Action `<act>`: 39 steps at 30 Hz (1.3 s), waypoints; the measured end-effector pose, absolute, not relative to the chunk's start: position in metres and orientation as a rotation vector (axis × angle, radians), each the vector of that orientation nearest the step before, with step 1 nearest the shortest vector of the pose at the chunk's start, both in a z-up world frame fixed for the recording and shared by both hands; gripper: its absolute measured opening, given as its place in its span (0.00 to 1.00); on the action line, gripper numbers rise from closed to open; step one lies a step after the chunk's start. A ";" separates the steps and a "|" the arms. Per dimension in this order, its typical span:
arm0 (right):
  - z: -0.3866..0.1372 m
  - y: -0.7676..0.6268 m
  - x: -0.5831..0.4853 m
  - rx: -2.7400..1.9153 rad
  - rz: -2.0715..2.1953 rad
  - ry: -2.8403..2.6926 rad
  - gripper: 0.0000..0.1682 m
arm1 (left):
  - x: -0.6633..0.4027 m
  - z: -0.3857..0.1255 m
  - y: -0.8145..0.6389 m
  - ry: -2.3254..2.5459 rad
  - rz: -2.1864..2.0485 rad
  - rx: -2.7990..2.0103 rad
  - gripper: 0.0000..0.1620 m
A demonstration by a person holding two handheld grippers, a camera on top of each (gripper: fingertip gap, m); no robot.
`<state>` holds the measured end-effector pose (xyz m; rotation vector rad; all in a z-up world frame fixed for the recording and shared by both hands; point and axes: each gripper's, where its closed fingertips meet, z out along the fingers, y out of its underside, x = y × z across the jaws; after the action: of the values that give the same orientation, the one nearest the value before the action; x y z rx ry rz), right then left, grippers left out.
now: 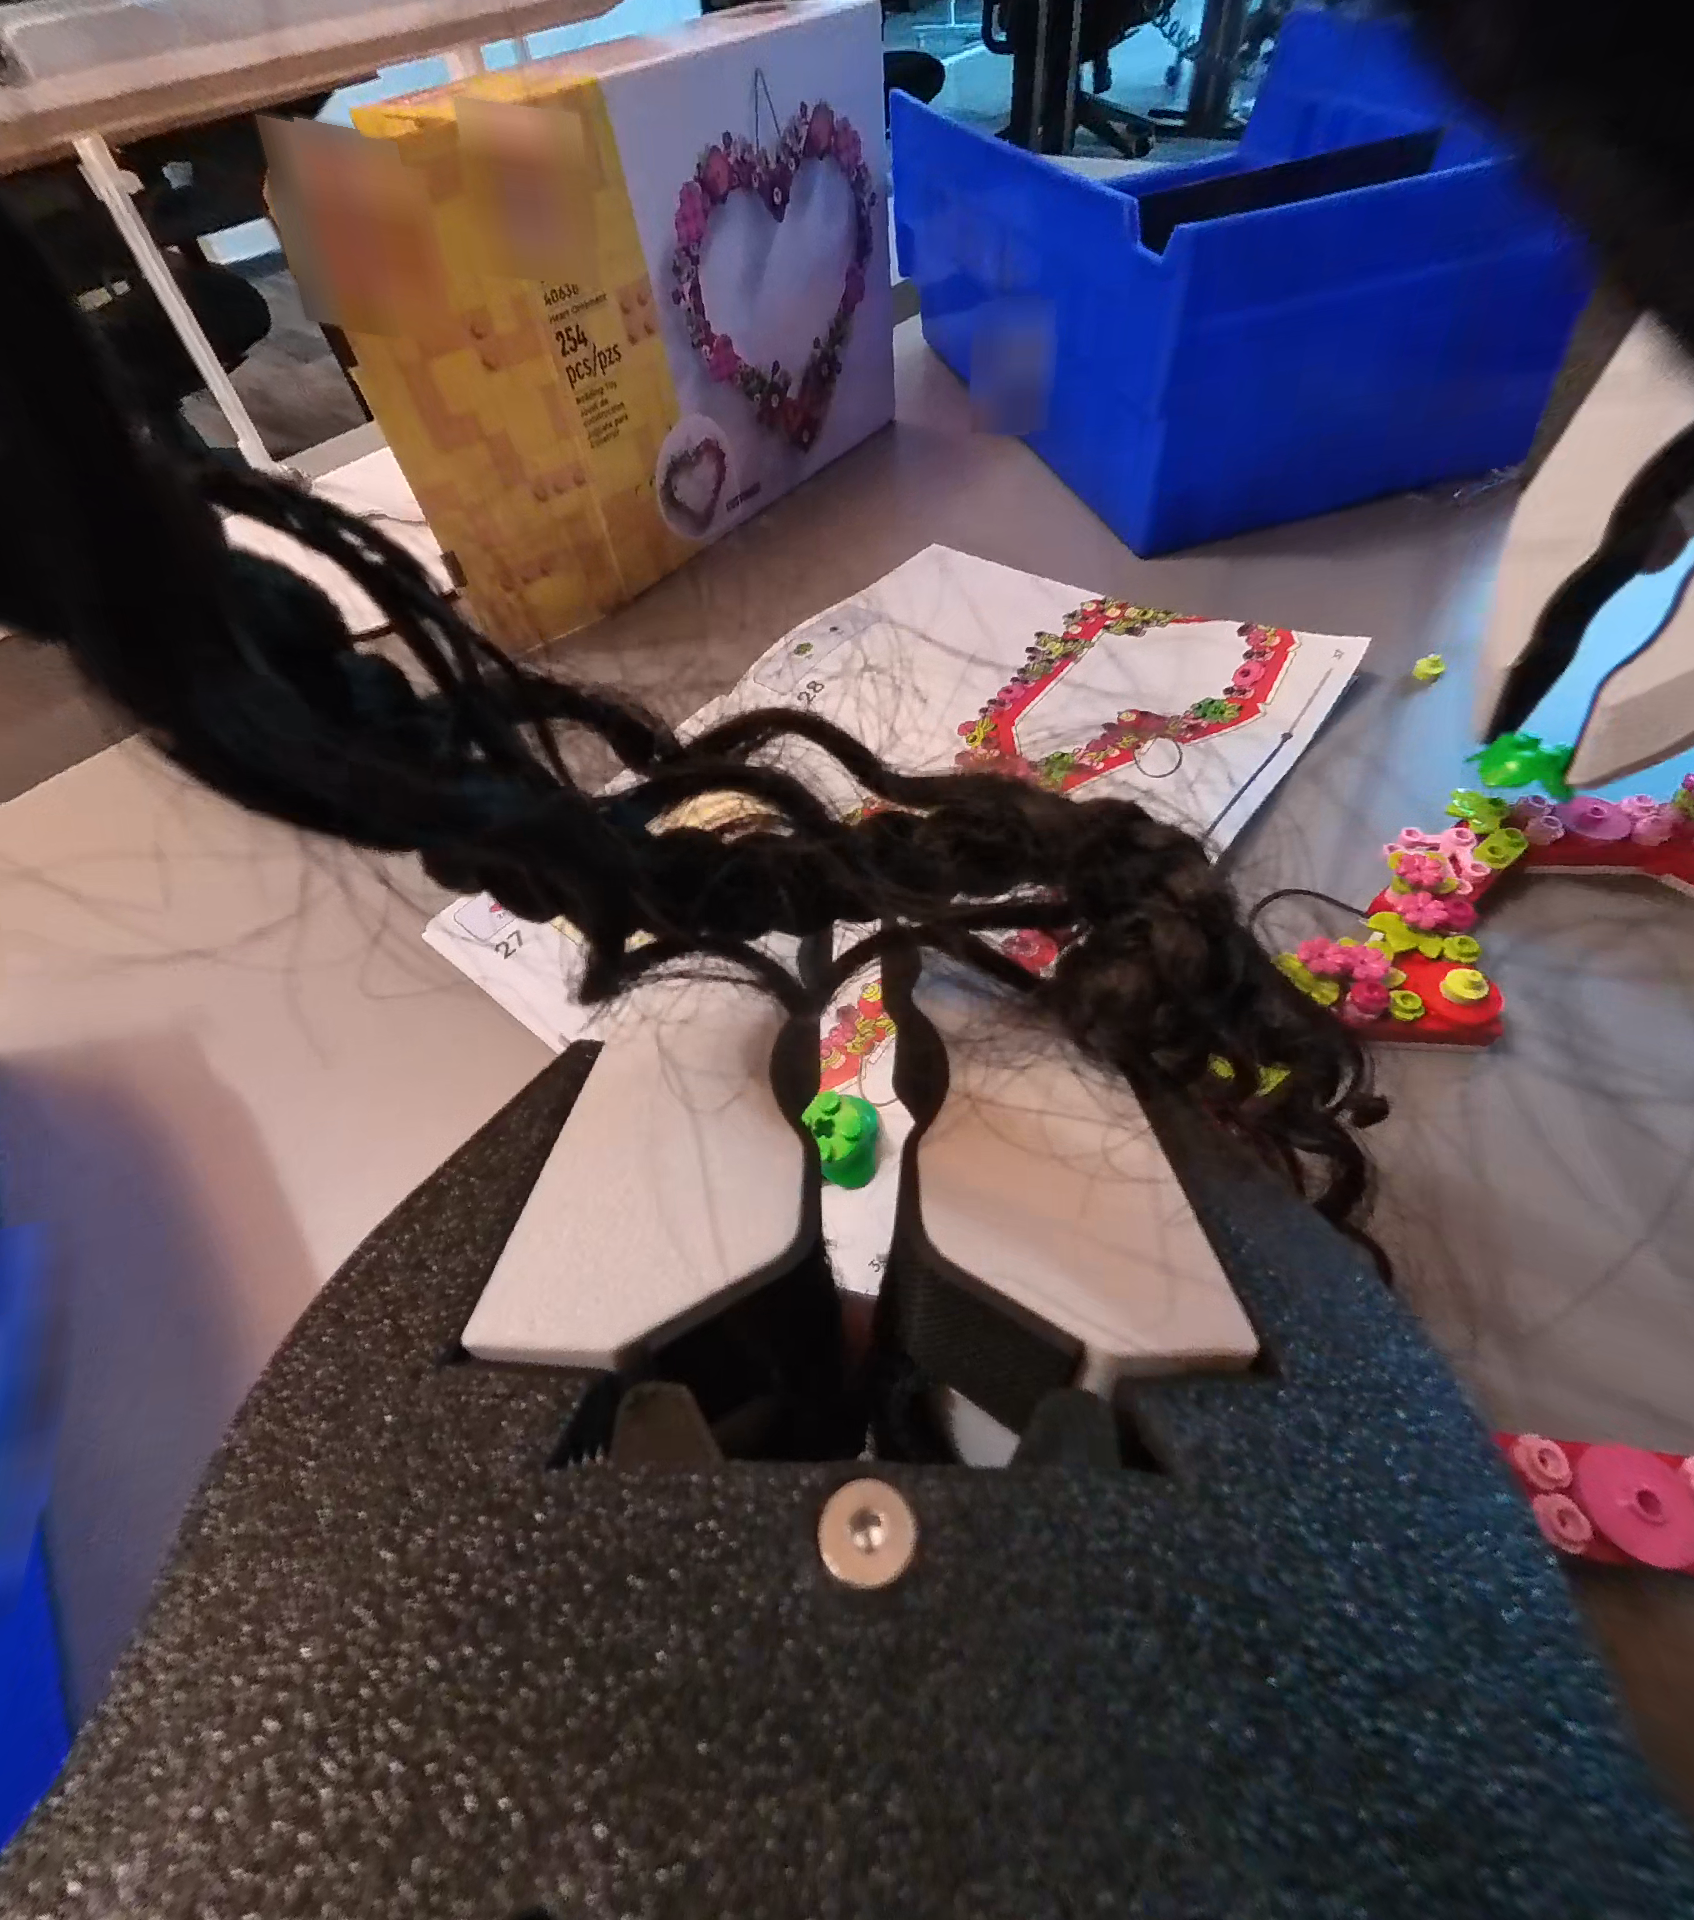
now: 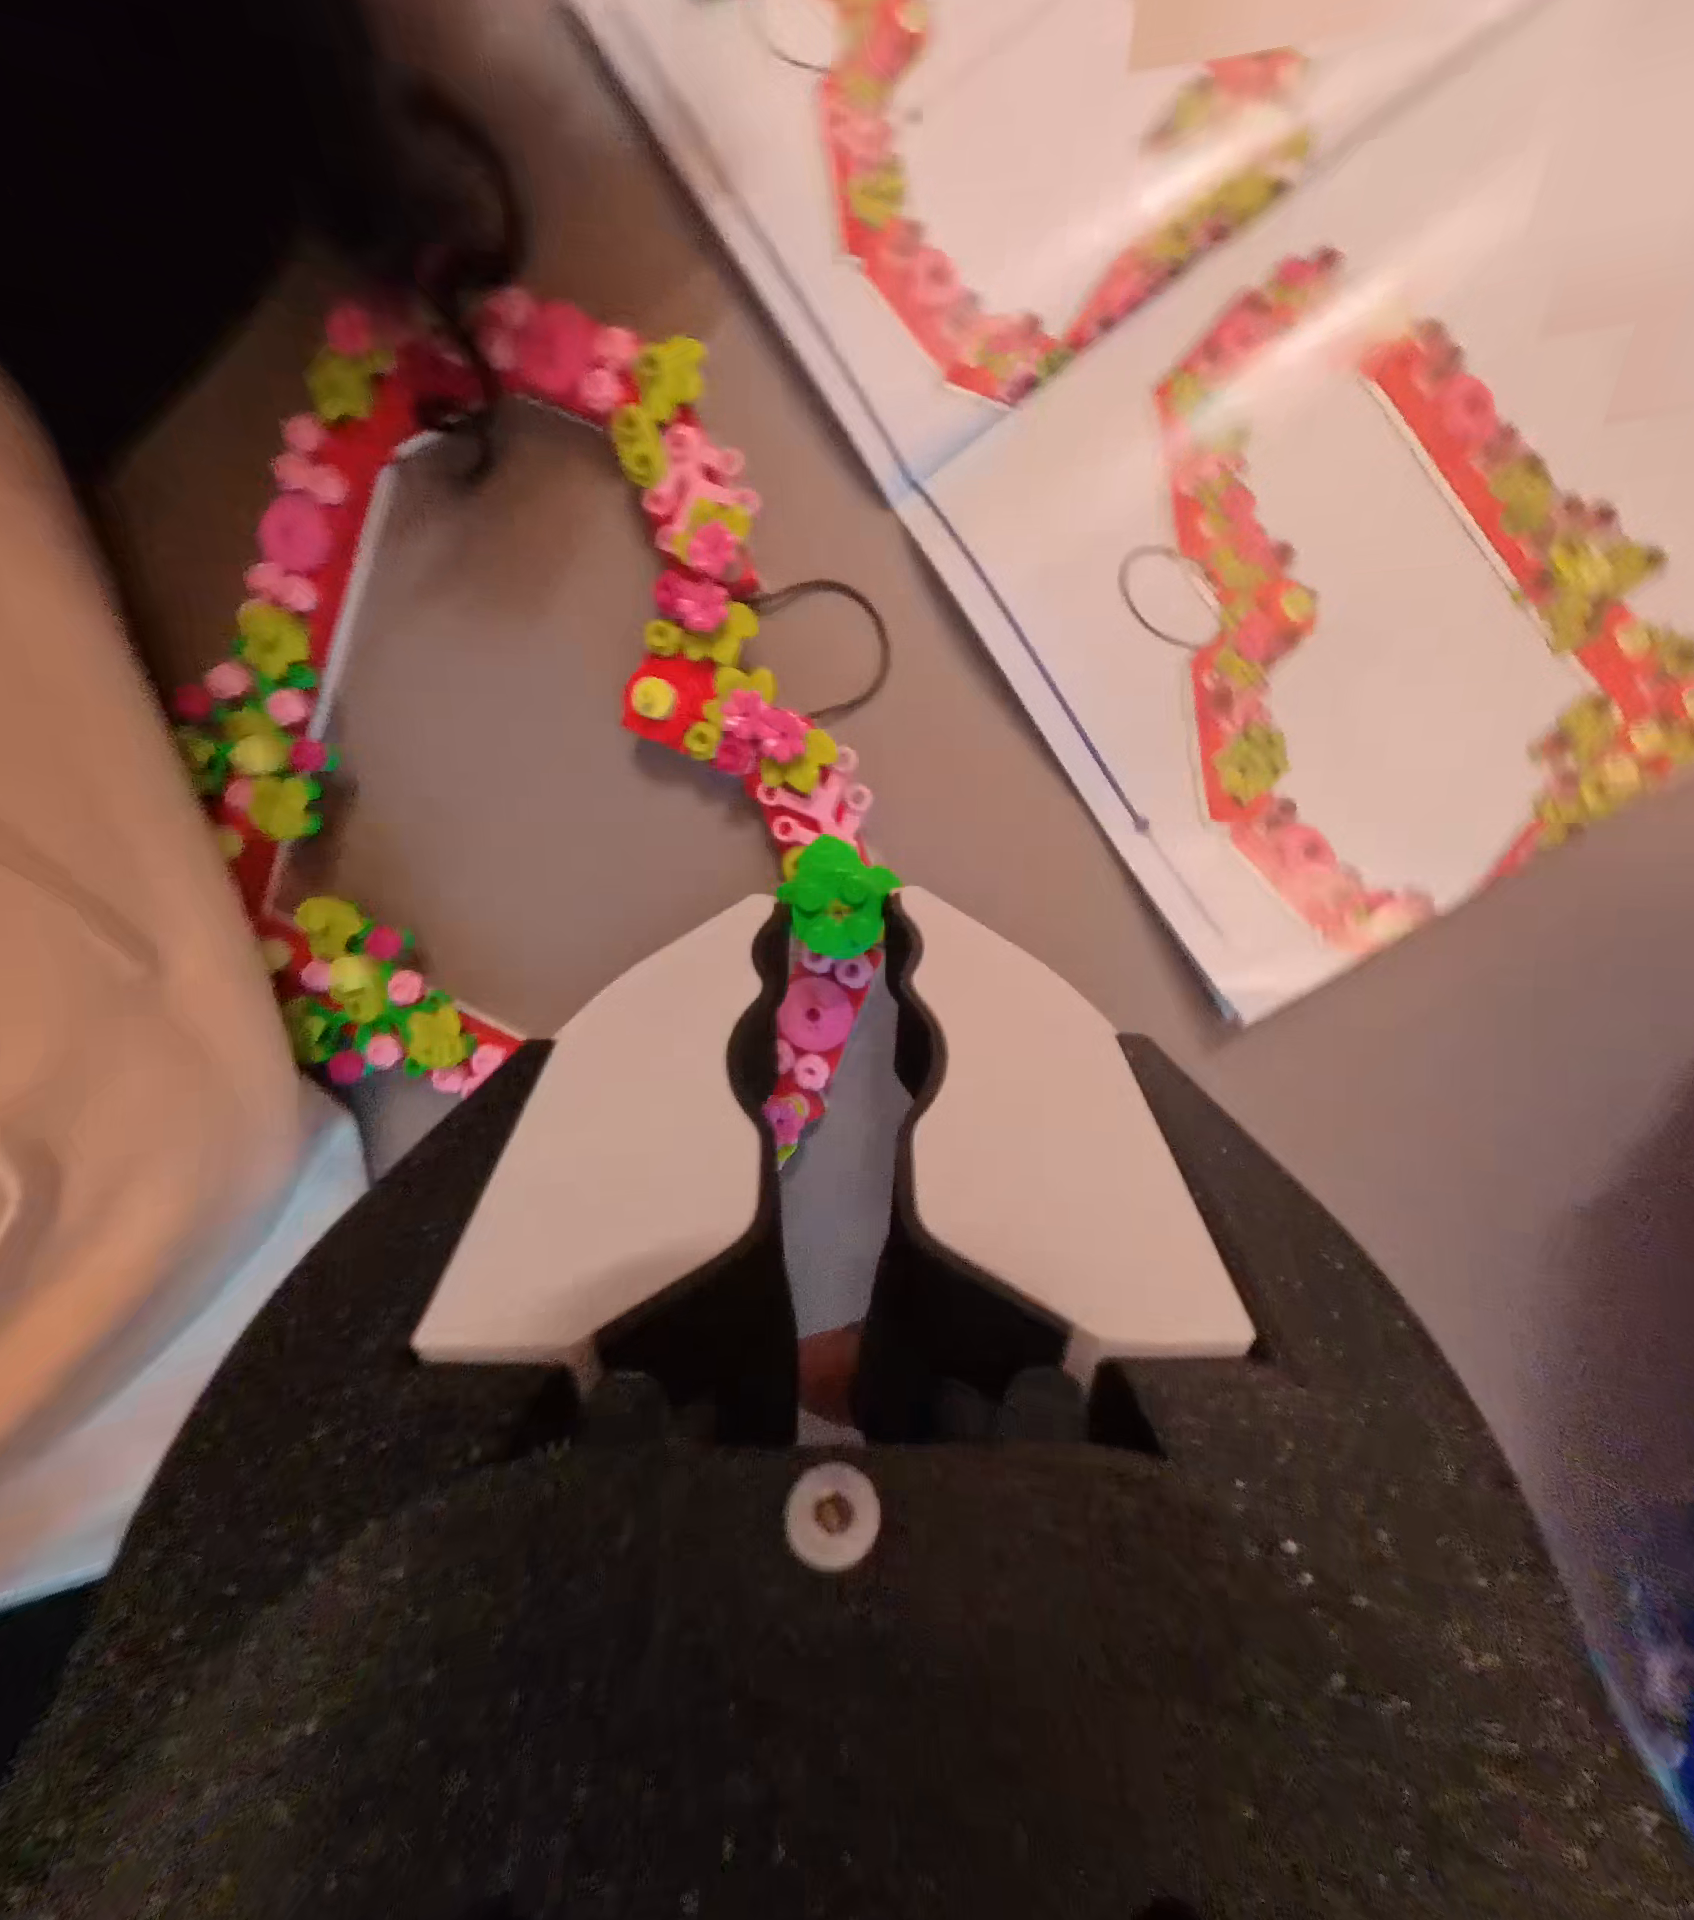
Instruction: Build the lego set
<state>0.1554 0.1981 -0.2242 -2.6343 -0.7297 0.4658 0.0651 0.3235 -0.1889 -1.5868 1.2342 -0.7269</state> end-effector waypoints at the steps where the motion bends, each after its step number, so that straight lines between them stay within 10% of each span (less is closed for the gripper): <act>1: -0.228 0.196 0.158 -2.665 0.424 -0.677 0.10 | 0.066 -0.189 0.323 1.240 -0.722 -1.583 0.05; 39: -0.239 0.194 0.154 -2.763 0.009 -0.569 0.12 | 0.068 -0.195 0.322 1.290 -0.673 -1.574 0.05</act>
<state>0.1538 0.1941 -0.2389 -2.7627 -0.5685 0.0090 0.0677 0.3224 -0.1951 -1.5736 1.2900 -0.6734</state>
